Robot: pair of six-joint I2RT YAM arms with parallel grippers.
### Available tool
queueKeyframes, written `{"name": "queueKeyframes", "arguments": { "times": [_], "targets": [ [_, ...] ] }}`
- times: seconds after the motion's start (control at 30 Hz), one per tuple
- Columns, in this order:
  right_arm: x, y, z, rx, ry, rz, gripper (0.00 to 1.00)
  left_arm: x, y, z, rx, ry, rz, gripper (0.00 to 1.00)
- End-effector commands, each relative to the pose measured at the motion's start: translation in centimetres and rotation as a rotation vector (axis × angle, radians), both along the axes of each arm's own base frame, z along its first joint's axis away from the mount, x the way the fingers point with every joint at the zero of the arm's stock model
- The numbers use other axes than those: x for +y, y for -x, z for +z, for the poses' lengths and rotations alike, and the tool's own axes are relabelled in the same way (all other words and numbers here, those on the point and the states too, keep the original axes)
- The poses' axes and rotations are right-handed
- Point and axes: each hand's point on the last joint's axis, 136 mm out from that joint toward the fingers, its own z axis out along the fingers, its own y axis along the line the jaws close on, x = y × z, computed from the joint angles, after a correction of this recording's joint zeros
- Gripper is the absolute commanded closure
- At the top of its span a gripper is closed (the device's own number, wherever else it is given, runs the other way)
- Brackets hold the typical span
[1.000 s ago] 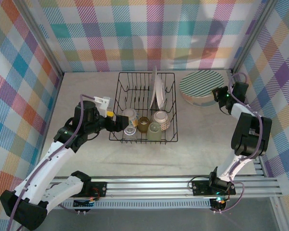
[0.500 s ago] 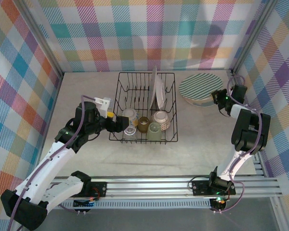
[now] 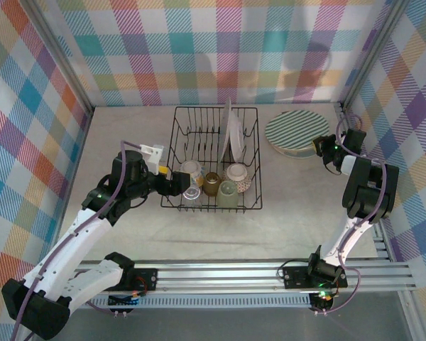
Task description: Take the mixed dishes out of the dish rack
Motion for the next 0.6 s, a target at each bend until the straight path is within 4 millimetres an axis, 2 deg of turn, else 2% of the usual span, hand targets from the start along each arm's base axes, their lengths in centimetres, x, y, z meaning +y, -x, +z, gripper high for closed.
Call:
{"name": "queueKeyframes", "arguments": {
  "times": [0.0,0.1,0.33,0.57],
  "targets": [
    [-0.3,-0.1,-0.3,-0.014,0.025,0.020,0.84,0.0,-0.3,0.5,-0.020,0.029,-0.001,0.00],
    [-0.4,0.0,-0.5,0.005,0.027,0.014,0.76,0.0,-0.3,0.6,-0.021,0.032,-0.002,0.00],
    [-0.8,0.6,-1.8,0.129,0.031,-0.003,0.69,0.0,-0.2,0.6,-0.024,0.035,-0.004,0.00],
    [-1.1,1.1,-2.9,0.220,0.036,0.000,0.54,-0.6,0.3,1.3,-0.040,0.071,-0.045,0.00]
  ]
}}
